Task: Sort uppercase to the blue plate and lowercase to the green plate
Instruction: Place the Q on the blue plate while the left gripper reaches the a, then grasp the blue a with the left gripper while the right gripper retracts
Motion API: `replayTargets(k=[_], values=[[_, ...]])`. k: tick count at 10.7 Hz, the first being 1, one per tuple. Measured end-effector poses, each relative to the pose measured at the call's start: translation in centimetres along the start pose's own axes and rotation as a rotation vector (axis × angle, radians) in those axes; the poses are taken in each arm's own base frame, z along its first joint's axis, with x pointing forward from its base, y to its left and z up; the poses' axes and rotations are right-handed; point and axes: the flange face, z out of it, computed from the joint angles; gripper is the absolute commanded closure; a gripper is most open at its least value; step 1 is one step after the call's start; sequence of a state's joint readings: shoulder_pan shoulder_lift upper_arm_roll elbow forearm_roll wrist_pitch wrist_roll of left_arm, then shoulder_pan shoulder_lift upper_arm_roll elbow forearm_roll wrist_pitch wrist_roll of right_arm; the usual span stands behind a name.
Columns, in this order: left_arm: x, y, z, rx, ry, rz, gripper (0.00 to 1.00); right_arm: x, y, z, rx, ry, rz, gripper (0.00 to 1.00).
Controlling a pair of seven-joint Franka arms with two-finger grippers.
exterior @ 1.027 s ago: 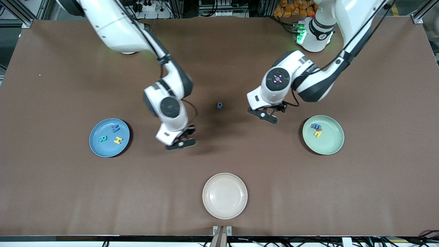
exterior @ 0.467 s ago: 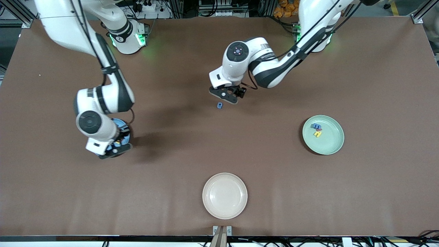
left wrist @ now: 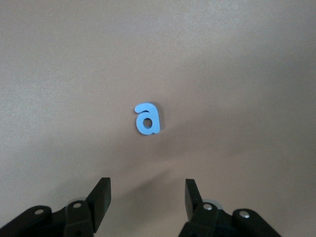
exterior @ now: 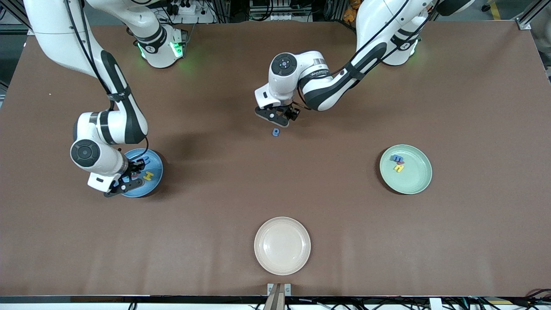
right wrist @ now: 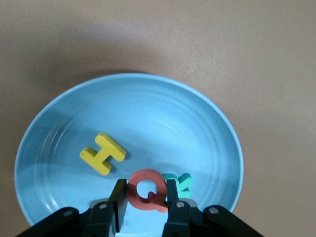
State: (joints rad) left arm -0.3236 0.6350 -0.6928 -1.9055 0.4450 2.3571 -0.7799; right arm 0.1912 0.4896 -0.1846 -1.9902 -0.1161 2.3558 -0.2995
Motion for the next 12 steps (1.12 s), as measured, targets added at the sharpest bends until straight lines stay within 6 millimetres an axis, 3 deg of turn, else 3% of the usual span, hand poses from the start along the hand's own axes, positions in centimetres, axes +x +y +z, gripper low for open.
replayTargets(k=[3,5,8,9,11,12], values=[[0.8,0.3,1.1,0.014,0.004,-0.01,0.35,0.6,-0.6,0.3,0.031,0.034,0.025,0.78],[1.3,0.1,1.9,0.024,0.004,-0.019,0.36,0.9,-0.7,0.5,0.027,0.053,0.014,0.77],[2.1,0.0,2.7,0.025,0.009,-0.027,0.38,1.0,-0.1,0.2,0.021,0.069,-0.016,0.55],[2.3,0.0,2.9,0.018,0.018,-0.03,0.39,1.1,0.0,0.2,0.02,0.07,-0.022,0.53],[2.6,-0.3,3.5,0.018,0.028,-0.034,0.4,1.2,0.2,0.0,0.017,0.075,-0.059,0.25],[2.8,-0.5,3.6,0.015,0.038,-0.038,0.41,1.3,0.4,0.0,0.015,0.078,-0.075,0.21]])
